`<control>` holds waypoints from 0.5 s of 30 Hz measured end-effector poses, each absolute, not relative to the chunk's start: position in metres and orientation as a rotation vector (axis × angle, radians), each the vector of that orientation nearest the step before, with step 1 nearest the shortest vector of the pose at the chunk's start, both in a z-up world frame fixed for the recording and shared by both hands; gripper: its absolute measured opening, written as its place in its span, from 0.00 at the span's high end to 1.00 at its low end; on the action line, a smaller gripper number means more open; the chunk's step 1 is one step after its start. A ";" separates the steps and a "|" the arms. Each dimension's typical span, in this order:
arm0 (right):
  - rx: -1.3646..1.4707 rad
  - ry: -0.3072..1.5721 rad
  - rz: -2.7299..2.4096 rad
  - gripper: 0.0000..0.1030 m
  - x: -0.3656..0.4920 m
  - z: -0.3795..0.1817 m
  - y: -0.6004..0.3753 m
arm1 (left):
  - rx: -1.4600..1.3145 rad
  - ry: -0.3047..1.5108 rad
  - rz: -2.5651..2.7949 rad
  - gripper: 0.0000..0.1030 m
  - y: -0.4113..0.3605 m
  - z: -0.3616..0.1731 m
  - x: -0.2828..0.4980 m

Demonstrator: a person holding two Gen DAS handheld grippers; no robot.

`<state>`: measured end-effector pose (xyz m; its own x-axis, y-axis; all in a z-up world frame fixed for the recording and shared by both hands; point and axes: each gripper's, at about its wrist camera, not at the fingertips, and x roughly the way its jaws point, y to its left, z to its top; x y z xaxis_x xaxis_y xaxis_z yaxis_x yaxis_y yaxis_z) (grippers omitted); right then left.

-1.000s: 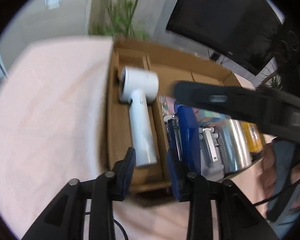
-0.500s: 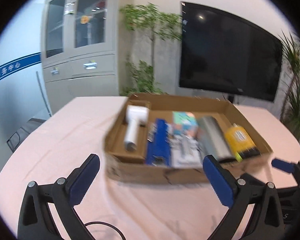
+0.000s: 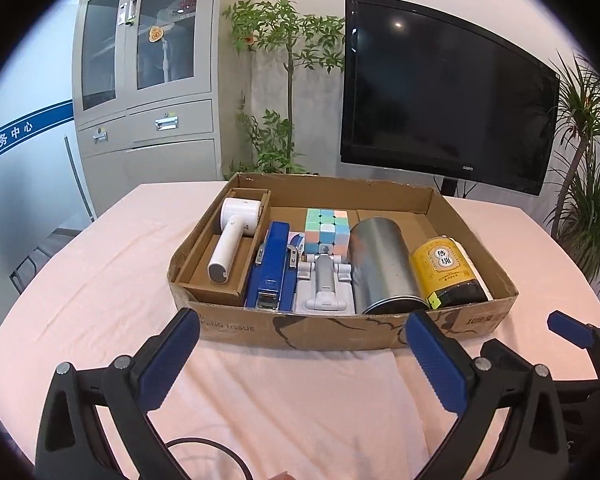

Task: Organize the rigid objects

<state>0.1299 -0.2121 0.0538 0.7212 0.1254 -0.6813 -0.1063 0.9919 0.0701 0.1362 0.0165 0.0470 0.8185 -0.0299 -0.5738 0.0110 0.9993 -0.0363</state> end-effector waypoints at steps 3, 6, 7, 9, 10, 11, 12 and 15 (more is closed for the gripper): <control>0.027 0.755 0.120 0.01 0.127 0.053 -0.212 | -0.027 0.614 -0.022 0.01 0.015 0.046 0.139; 0.025 0.755 0.117 0.01 0.128 0.051 -0.210 | -0.020 0.631 -0.016 0.01 0.015 0.044 0.142; 0.025 0.757 0.116 0.01 0.128 0.050 -0.210 | -0.019 0.637 -0.013 0.01 0.014 0.042 0.144; 0.022 0.764 0.112 0.01 0.128 0.047 -0.208 | -0.022 0.644 -0.016 0.01 0.015 0.041 0.145; 0.021 0.765 0.108 0.01 0.128 0.046 -0.207 | -0.024 0.643 -0.018 0.01 0.016 0.041 0.146; 0.020 0.768 0.108 0.01 0.129 0.046 -0.207 | -0.023 0.641 -0.018 0.01 0.016 0.040 0.146; 0.020 0.770 0.107 0.01 0.129 0.045 -0.207 | -0.021 0.641 -0.017 0.01 0.015 0.040 0.147; 0.013 0.772 0.102 0.01 0.130 0.044 -0.206 | -0.024 0.643 -0.024 0.01 0.014 0.038 0.150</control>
